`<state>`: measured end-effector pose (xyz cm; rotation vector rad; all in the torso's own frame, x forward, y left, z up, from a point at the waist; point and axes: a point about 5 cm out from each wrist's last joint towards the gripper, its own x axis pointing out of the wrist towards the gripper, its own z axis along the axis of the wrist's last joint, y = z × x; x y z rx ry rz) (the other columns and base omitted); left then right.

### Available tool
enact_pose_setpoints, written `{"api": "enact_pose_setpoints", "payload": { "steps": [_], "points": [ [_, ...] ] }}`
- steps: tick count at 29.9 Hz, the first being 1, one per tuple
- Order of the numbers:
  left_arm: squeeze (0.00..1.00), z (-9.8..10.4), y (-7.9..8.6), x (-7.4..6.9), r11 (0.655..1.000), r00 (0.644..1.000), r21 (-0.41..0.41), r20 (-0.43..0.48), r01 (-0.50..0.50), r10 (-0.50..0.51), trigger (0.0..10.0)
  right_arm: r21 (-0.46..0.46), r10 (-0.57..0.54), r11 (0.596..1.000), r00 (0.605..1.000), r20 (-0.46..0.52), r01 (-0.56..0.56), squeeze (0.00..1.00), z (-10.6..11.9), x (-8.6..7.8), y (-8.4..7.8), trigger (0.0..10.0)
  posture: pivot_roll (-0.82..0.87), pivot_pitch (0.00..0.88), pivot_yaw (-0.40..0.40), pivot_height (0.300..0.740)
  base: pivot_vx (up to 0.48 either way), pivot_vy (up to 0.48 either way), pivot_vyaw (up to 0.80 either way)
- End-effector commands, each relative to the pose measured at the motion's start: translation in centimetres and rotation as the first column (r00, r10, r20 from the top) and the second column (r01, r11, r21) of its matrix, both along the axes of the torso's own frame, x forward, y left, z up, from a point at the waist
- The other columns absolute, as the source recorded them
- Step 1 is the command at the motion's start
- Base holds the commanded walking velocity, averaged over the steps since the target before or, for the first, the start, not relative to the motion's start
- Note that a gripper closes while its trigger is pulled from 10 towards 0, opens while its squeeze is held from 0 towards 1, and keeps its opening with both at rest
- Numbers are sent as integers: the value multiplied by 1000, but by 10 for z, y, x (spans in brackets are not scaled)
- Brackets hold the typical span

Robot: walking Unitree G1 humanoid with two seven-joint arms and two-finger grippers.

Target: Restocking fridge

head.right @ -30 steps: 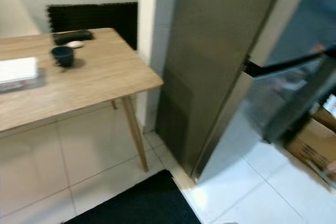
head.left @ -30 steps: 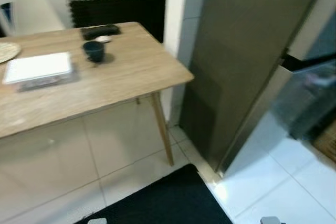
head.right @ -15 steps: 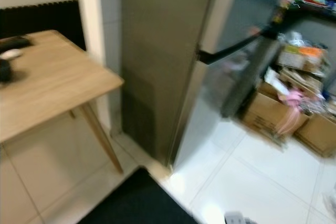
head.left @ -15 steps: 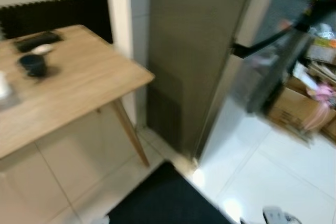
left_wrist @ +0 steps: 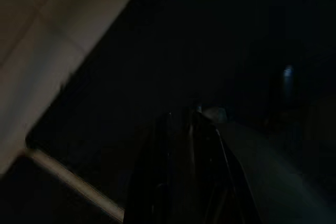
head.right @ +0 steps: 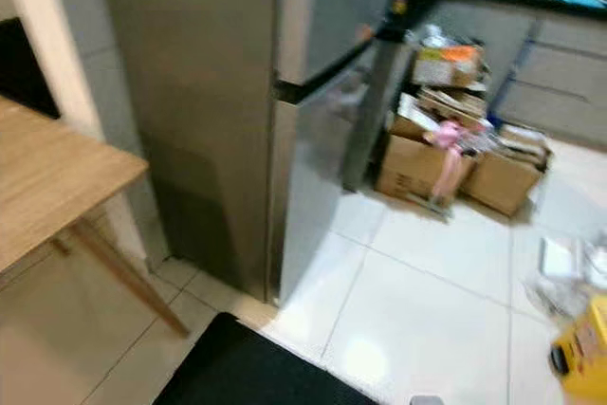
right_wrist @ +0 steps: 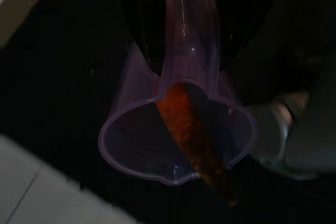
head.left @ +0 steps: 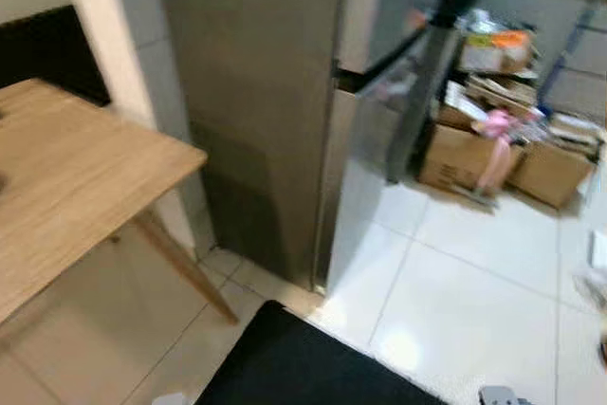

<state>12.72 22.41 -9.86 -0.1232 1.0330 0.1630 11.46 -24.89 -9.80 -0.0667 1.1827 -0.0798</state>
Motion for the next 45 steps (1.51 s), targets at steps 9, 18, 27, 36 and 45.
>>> {"api": "enact_pose_setpoints", "payload": {
  "steps": [9, 18, 27, 36, 45],
  "points": [
    [0, 0, 4, 1, 997, 997, 36, -55, 65, -63, 10000, 6, -13, 1000, 994, 111, 13, 0, 10, 31, 2, 10000, -131, 0, 27, 740, 178, 0, 0],
    [0, 5, 0, 19, 993, 993, 43, -27, 114, -113, 10000, -5, 45, 999, 995, 89, -45, 0, 8, 31, 9, 10000, -132, 0, 11, 740, 442, 0, 0],
    [0, -2, -9, 4, 994, 992, 18, -66, 105, -104, 10000, -18, 60, 998, 995, 74, -59, 0, 9, 29, 3, 10000, -112, 0, -9, 740, 480, 0, 0],
    [0, -5, -20, -2, 991, 990, -49, -66, 124, -127, 10000, -26, 77, 997, 994, 82, -75, 0, 11, 34, 2, 10000, -94, 0, -27, 740, 107, -60, 0],
    [0, -7, -24, -5, 989, 988, -54, -70, 134, -138, 10000, -25, 81, 997, 993, 81, -79, 0, 11, 34, 2, 10000, -93, 0, -29, 740, 0, -450, 0]
  ]
}}
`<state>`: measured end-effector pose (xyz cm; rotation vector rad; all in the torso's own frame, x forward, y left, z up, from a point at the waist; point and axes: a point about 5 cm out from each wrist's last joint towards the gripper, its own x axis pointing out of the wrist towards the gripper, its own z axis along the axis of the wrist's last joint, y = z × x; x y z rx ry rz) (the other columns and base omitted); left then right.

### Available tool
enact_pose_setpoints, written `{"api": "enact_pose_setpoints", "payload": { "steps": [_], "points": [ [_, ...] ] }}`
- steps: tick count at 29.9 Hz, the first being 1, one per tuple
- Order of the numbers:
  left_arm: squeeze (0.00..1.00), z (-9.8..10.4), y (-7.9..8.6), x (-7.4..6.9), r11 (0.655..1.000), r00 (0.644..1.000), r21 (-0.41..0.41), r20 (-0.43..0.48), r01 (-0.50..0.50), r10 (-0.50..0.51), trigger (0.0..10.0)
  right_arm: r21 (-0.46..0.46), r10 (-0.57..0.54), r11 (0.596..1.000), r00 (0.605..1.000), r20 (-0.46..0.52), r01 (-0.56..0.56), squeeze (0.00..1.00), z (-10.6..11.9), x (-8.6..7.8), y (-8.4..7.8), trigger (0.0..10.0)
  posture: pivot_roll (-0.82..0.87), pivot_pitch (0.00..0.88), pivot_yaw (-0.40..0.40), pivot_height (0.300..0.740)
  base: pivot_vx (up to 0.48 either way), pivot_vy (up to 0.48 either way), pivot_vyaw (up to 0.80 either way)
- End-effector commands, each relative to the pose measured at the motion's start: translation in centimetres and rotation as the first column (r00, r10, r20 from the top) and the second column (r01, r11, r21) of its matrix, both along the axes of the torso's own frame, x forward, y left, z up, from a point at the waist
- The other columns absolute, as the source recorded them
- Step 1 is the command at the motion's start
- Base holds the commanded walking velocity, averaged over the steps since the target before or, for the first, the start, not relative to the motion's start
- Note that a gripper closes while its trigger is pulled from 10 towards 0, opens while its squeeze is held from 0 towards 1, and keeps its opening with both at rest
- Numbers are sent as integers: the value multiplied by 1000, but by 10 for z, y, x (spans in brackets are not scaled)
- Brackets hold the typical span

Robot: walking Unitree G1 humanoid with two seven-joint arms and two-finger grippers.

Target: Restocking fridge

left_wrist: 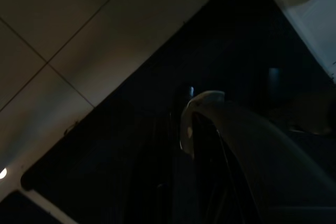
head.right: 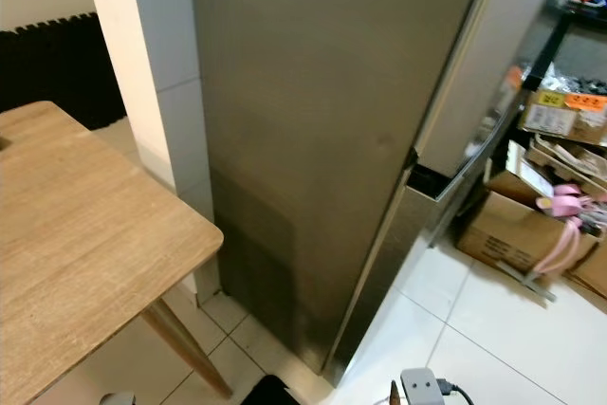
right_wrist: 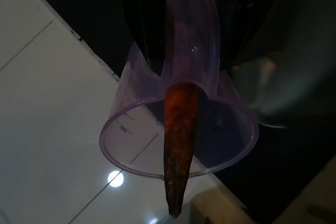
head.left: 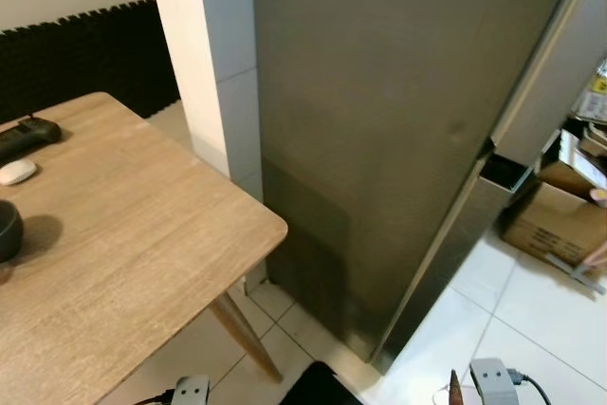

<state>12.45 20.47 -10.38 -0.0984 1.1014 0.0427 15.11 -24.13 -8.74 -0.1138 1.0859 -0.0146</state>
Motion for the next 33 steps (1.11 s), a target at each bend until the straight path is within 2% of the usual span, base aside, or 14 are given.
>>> {"api": "enact_pose_setpoints", "payload": {
  "steps": [1, 19, 33],
  "points": [
    [0, -2, -5, -3, 1000, 1000, -8, -16, 26, -26, 10000, -16, -2, 1000, 1000, -11, 2, 0, 0, -3, -6, 10000, -93, 0, -29, 740, 0, -450, 0],
    [0, -2, -8, -1, 999, 1000, -13, -10, 30, -30, 10000, -17, 0, 1000, 1000, -9, -1, 0, 2, 0, -6, 10000, -96, 0, -32, 740, 0, -450, 0],
    [0, -3, -8, -5, 1000, 999, -5, -21, 25, -25, 10000, -18, 13, 1000, 1000, -13, -14, 0, 2, 0, -7, 10000, -99, 0, -30, 740, 0, -442, 0]
  ]
}}
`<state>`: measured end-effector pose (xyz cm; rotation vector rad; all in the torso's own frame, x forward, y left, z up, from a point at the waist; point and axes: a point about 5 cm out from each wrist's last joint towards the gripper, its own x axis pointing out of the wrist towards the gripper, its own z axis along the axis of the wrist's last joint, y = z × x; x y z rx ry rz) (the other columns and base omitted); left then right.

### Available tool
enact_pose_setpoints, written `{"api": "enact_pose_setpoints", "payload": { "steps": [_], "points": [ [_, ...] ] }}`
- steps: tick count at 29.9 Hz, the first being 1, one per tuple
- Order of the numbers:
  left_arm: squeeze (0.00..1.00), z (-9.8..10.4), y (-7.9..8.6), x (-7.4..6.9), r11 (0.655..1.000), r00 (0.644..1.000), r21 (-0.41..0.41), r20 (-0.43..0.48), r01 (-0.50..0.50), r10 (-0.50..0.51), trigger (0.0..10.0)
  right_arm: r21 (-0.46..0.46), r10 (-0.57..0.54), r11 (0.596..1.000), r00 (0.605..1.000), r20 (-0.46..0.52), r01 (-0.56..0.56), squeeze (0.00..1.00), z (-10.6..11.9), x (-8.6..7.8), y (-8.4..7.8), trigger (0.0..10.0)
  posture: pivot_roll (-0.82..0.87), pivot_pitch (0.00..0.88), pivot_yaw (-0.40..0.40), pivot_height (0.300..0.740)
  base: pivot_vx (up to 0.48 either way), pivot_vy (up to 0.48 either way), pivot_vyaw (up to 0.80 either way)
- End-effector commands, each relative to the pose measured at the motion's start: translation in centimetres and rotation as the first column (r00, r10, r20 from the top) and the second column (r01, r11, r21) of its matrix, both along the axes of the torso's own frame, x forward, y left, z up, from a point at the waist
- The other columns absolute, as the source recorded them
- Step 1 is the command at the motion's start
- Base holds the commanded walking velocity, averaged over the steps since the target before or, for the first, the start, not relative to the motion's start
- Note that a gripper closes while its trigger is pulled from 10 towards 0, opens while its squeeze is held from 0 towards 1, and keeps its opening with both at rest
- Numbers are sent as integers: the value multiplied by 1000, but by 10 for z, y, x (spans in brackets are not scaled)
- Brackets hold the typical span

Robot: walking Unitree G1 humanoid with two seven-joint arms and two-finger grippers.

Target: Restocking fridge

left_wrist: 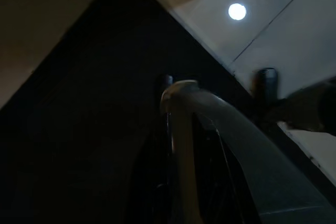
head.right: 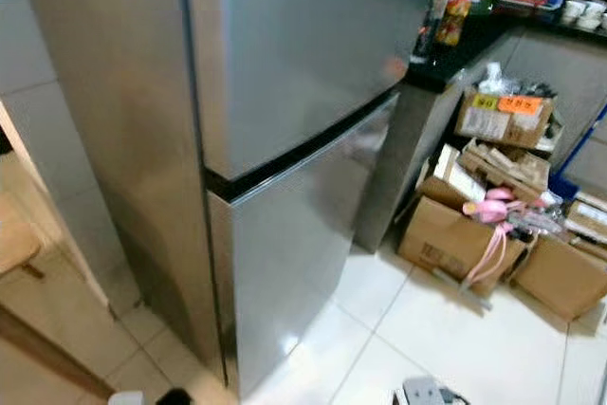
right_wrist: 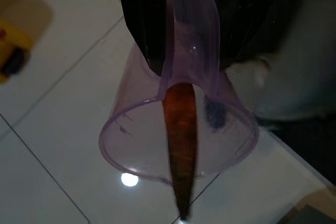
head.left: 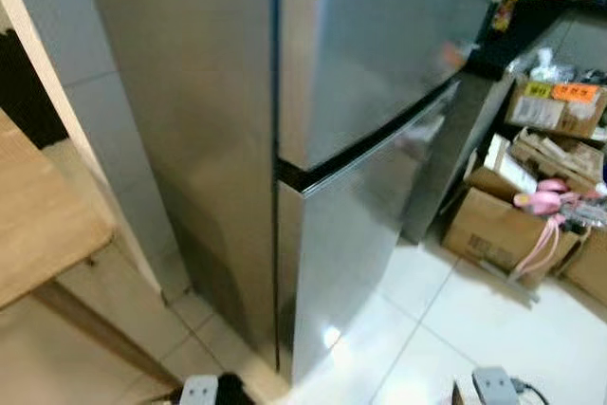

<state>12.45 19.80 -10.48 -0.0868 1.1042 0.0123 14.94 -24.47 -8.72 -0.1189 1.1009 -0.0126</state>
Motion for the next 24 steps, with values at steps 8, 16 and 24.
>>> {"api": "enact_pose_setpoints", "payload": {
  "steps": [8, 16, 24],
  "points": [
    [0, -1, 5, -4, 997, 997, 26, 2, -76, 76, 10000, -20, 16, 1000, 1000, 6, -16, 0, 3, 2, -6, 10000, -100, 0, -28, 740, 0, -43, 0],
    [0, 18, 45, 23, 956, 947, 60, 169, -287, 274, 10000, -25, 23, 999, 1000, 10, -23, 0, 4, 2, -11, 10000, -101, 0, -33, 740, 0, 0, 0],
    [0, 42, 69, 56, 952, 911, 48, 309, -302, 273, 10000, -30, 28, 999, 1000, 12, -28, 0, 5, 2, -13, 10000, -101, 0, -30, 740, 0, -359, 0]
  ]
}}
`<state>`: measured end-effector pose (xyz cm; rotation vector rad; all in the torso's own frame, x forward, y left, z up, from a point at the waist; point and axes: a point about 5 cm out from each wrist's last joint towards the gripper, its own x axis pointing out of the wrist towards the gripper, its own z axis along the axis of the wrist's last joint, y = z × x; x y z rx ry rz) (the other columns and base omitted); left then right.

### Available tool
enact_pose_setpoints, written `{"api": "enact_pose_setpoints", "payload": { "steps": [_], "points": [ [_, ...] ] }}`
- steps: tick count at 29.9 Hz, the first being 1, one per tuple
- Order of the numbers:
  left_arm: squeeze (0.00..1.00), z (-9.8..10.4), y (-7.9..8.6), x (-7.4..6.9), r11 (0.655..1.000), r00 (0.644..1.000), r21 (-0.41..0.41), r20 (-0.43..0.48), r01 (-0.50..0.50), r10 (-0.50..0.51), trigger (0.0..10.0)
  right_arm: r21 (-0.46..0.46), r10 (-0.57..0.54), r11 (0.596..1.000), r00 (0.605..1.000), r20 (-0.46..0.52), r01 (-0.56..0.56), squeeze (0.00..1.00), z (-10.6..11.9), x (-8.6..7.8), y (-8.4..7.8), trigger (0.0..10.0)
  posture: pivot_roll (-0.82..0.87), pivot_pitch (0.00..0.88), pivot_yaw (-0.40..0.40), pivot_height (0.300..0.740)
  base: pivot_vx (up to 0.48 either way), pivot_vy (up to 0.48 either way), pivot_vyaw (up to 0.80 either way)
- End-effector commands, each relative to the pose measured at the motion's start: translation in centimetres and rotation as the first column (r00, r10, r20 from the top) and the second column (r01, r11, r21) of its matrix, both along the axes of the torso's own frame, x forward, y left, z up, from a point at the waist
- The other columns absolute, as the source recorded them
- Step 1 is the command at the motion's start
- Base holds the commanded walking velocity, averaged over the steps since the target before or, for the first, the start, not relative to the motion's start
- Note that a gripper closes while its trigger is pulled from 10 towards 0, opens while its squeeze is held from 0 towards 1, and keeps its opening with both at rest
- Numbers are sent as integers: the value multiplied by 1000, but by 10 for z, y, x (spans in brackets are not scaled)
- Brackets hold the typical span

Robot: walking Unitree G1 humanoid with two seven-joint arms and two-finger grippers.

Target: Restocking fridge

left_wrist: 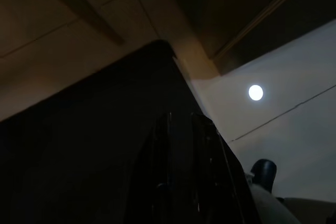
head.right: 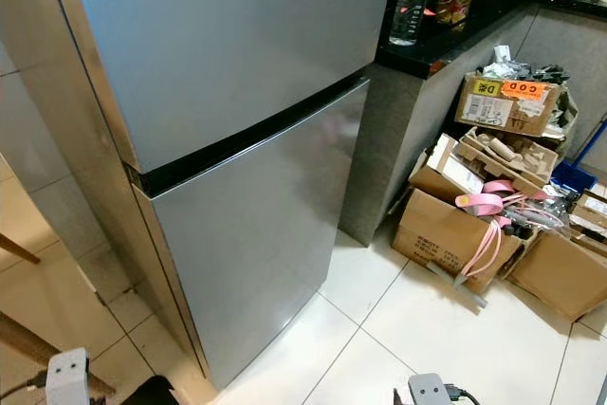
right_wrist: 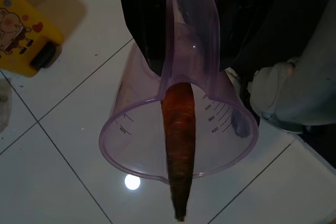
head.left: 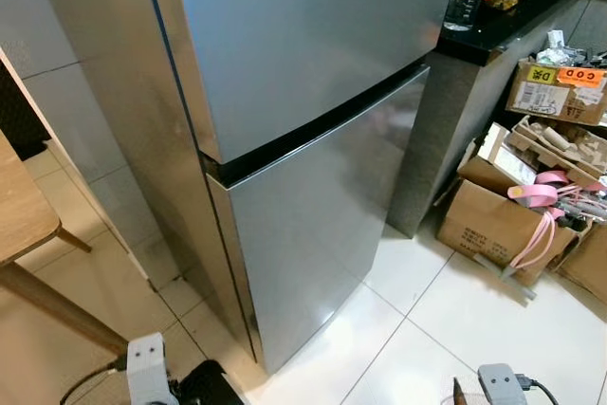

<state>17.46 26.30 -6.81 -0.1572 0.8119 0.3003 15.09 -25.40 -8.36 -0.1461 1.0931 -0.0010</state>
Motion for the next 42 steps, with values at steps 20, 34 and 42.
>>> {"api": "enact_pose_setpoints", "payload": {
  "steps": [20, 34, 42],
  "points": [
    [1000, 95, 45, 73, 942, 748, -189, 658, 276, -87, 10000, -10, 37, 999, 999, -4, -37, 0, 1, -1, -3, 10000, -97, 0, -36, 740, 0, -47, 0],
    [0, 185, 37, 109, 702, 349, 150, 784, 696, -513, 10000, -8, 35, 999, 999, -5, -35, 0, 0, -2, -3, 10000, -100, 0, -30, 740, 0, 0, 0],
    [0, 199, 12, 118, 558, 227, 261, 719, 788, -657, 10000, -5, 29, 1000, 1000, -4, -29, 0, 0, -2, -2, 10000, -100, 0, -28, 740, 0, 0, 0]
  ]
}}
